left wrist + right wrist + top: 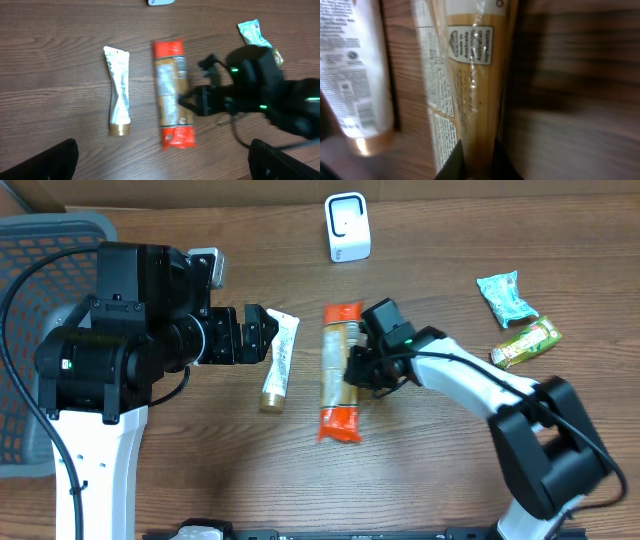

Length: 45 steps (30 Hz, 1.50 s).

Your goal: Scan the item barcode

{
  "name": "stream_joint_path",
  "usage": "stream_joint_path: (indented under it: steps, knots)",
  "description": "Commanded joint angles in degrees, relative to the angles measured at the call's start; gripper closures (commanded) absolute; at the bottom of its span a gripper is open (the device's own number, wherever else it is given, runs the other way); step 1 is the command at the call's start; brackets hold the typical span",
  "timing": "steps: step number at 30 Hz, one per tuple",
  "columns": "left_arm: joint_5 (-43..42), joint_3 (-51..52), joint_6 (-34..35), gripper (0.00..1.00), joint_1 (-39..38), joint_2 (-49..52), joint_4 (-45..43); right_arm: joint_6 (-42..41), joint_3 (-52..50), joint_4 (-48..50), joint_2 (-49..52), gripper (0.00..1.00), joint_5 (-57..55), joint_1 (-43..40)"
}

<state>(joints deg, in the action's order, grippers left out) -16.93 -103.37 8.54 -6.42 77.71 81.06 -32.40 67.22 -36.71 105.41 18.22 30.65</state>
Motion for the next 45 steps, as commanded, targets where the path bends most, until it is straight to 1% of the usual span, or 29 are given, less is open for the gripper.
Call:
stream_joint_path:
  steps: [1,3,6,8,11,13,14,15,16,17,18,19,22,26,29,31,32,33,34,36,38,45]
  knots:
    - [-0.46,-0.17,-1.27,0.01,-0.46,0.2,-0.04,8.79,6.58,-8.24,-7.61,0.96,-15.54,0.13]
    - [-0.46,-0.17,-1.27,0.0,-0.46,0.2,-0.04,8.94,9.14,-14.73,-7.78,0.96,-26.05,1.49]
    - [-0.46,-0.17,-1.27,0.0,-0.46,0.2,-0.04,8.94,9.86,-19.39,-6.99,0.96,-39.19,4.81]
    - [-0.46,-0.17,-1.27,0.0,-0.46,0.2,-0.04,10.14,9.86,-20.11,-5.51,0.96,-42.66,7.23]
    - [-0.46,-0.17,-1.27,0.0,-0.46,0.2,-0.02,11.26,9.86,-19.89,-1.97,0.96,-44.13,10.08]
    - [-0.46,-0.17,-1.27,0.0,-0.46,0.2,-0.04,13.18,9.86,-19.61,0.96,0.94,-44.04,11.8]
    - [-0.46,-0.17,-1.27,0.0,-0.46,0.2,-0.02,13.6,9.86,-19.43,1.9,0.87,-43.71,12.41]
    - [-0.46,-0.17,-1.27,0.0,-0.46,0.2,-0.04,15.54,9.86,-18.97,3.23,0.73,-41.86,13.49]
    - [-0.46,-0.17,-1.27,0.0,-0.46,0.2,-0.04,17.05,9.86,-18.64,3.87,0.65,-39.98,14.23]
    - [-0.46,-0.17,-1.27,0.0,-0.46,0.2,-0.04,18.97,9.86,-17.84,4.46,0.52,-36.04,15.74]
    - [-0.46,-0.17,-1.25,0.0,-0.46,0.2,-0.04,18.95,9.86,-17.35,4.5,0.44,-34.38,16.39]
    - [-0.46,-0.17,-1.27,0.0,-0.46,0.2,-0.04,18.97,10.03,-16.9,4.48,0.38,-32.11,17.05]
    - [-0.46,-0.17,-1.27,0.0,-0.46,0.2,-0.02,18.99,12.37,-18.4,4.44,0.28,-27.41,17.59]
    - [-0.46,-0.17,-1.27,0.01,-0.46,0.2,-0.04,18.99,17.05,-23.06,4.44,0.25,-26.03,14.67]
    - [-0.46,-0.17,-1.27,0.0,-0.46,0.2,-0.04,19.02,18.6,-24.17,4.44,0.13,-26.03,10.36]
    - [-0.46,-0.17,-1.27,0.0,-0.46,0.2,-0.02,19.06,18.56,-24.24,4.59,0.09,-25.33,7.45]
    - [-0.46,-0.17,-1.27,0.0,-0.46,0.2,-0.04,19.69,18.56,-24.41,4.76,0.07,-23.91,6.08]
    - [-0.46,-0.17,-1.27,0.0,-0.46,0.2,-0.02,21.46,18.51,-24.5,5.01,0.02,-21.46,4.87]
    - [-0.46,-0.17,-1.27,0.01,-0.46,0.2,-0.04,22.75,18.36,-24.5,5.11,0.0,-19.91,4.33]
    - [-0.46,-0.17,-1.27,0.0,-0.46,0.2,-0.04,26.34,17.79,-24.48,5.44,0.0,-16.59,3.34]
    - [-0.46,-0.17,-1.27,0.0,-0.46,0.2,-0.02,28.46,16.7,-24.46,5.79,0.0,-15.58,3.34]
    - [-0.46,-0.17,-1.27,0.0,-0.46,0.2,-0.02,29.31,10.58,-21.18,5.86,0.0,-14.64,3.96]
